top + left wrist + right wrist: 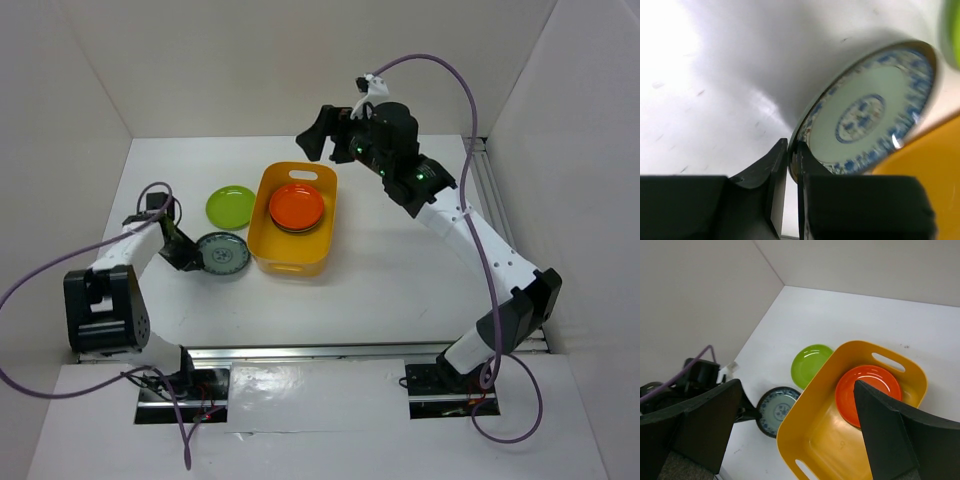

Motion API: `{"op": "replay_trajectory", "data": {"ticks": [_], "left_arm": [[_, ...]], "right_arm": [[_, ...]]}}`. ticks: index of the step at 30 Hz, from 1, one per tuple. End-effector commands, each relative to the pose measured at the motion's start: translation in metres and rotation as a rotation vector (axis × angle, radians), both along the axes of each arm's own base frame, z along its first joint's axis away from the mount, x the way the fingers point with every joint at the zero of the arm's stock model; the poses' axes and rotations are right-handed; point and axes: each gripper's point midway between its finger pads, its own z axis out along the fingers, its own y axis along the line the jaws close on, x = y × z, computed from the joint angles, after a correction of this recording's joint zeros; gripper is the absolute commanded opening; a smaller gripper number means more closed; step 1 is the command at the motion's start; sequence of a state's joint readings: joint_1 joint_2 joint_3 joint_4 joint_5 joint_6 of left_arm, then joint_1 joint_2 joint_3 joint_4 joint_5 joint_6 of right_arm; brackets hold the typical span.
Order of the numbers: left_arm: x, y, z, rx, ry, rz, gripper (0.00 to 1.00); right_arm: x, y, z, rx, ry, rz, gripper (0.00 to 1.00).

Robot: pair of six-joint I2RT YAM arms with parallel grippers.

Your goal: Place the plates into the plastic bin on the countertop

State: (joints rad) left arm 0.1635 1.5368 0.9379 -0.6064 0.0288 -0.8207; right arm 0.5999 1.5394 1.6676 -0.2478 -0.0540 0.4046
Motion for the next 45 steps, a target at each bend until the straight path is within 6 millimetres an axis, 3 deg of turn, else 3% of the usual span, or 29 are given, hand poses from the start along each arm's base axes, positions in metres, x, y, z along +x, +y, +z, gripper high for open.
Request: {"op": "replay_trajectory", "data": {"ticks": [1, 3, 8, 12, 14, 18, 19, 20, 21, 22, 24, 25, 28, 29, 30, 31, 37, 39, 40, 42, 43, 45], "left_arm": [[-0.012, 0.025, 0.066, 0.144, -0.072, 0.097, 0.0], [0.003, 0.017, 0.11, 0.105, -0.262, 0.064, 0.0], [0.031, -0.005, 0.194, 0.018, -0.561, -0.011, 0.0], [0.044, -0.017, 0.224, -0.03, -0.656, -0.072, 0.0], [0.056, -0.033, 0.234, -0.088, -0.732, -0.155, 0.0], [0.083, -0.071, 0.234, -0.148, -0.798, -0.292, 0.0], [0.092, -0.08, 0.222, -0.173, -0.775, -0.317, 0.0], [0.098, -0.096, 0.226, -0.187, -0.787, -0.358, 0.0], [0.106, -0.105, 0.226, -0.194, -0.796, -0.382, 0.0], [0.114, -0.119, 0.208, -0.204, -0.747, -0.403, 0.0], [0.128, -0.132, 0.207, -0.203, -0.741, -0.436, 0.0], [0.133, -0.14, 0.201, -0.179, -0.73, -0.455, 0.0], [0.156, -0.15, 0.177, -0.17, -0.68, -0.483, 0.0], [0.16, -0.156, 0.17, -0.164, -0.67, -0.513, 0.0], [0.169, -0.162, 0.174, -0.152, -0.679, -0.53, 0.0], [0.178, -0.16, 0.154, -0.139, -0.633, -0.528, 0.0], [0.196, -0.168, 0.125, -0.104, -0.556, -0.54, 0.0], [0.197, -0.173, 0.12, -0.108, -0.546, -0.55, 0.11], [0.199, -0.174, 0.117, -0.103, -0.543, -0.558, 0.29], [0.194, -0.187, 0.118, -0.127, -0.543, -0.588, 0.39], [0.193, -0.188, 0.114, -0.133, -0.536, -0.601, 0.49], [0.193, -0.195, 0.122, -0.143, -0.562, -0.618, 0.63]], "right_arm": [[-0.011, -0.017, 0.04, 0.069, -0.078, -0.007, 1.0], [-0.009, -0.026, 0.038, 0.063, -0.071, -0.021, 1.0], [-0.004, -0.037, 0.036, 0.066, -0.058, -0.04, 1.0], [-0.006, -0.049, 0.035, 0.056, -0.043, -0.061, 1.0], [-0.005, -0.057, 0.034, 0.056, -0.043, -0.073, 1.0], [0.001, -0.08, 0.018, 0.019, -0.015, -0.11, 1.0], [0.002, -0.086, 0.013, 0.011, -0.003, -0.128, 1.0], [0.003, -0.099, 0.014, 0.013, -0.007, -0.157, 1.0], [0.005, -0.108, 0.002, 0.001, 0.014, -0.186, 1.0], [0.005, -0.126, 0.003, 0.003, 0.007, -0.234, 1.0], [0.004, -0.143, -0.016, -0.003, 0.045, -0.272, 1.0], [0.0, -0.157, -0.013, 0.002, 0.036, -0.301, 1.0], [-0.007, -0.169, -0.029, -0.014, 0.062, -0.343, 1.0], [-0.012, -0.172, -0.025, -0.01, 0.049, -0.352, 1.0], [-0.013, -0.179, -0.029, -0.027, 0.055, -0.371, 1.0], [-0.013, -0.179, -0.034, -0.031, 0.064, -0.371, 1.0], [-0.022, -0.19, -0.04, -0.051, 0.078, -0.4, 1.0], [-0.022, -0.19, -0.035, -0.047, 0.07, -0.4, 1.0], [-0.021, -0.196, -0.038, -0.06, 0.074, -0.418, 1.0], [-0.021, -0.197, -0.04, -0.066, 0.082, -0.427, 1.0], [-0.021, -0.201, -0.042, -0.074, 0.09, -0.448, 1.0], [-0.019, -0.218, -0.047, -0.069, 0.115, -0.523, 1.0]]}}
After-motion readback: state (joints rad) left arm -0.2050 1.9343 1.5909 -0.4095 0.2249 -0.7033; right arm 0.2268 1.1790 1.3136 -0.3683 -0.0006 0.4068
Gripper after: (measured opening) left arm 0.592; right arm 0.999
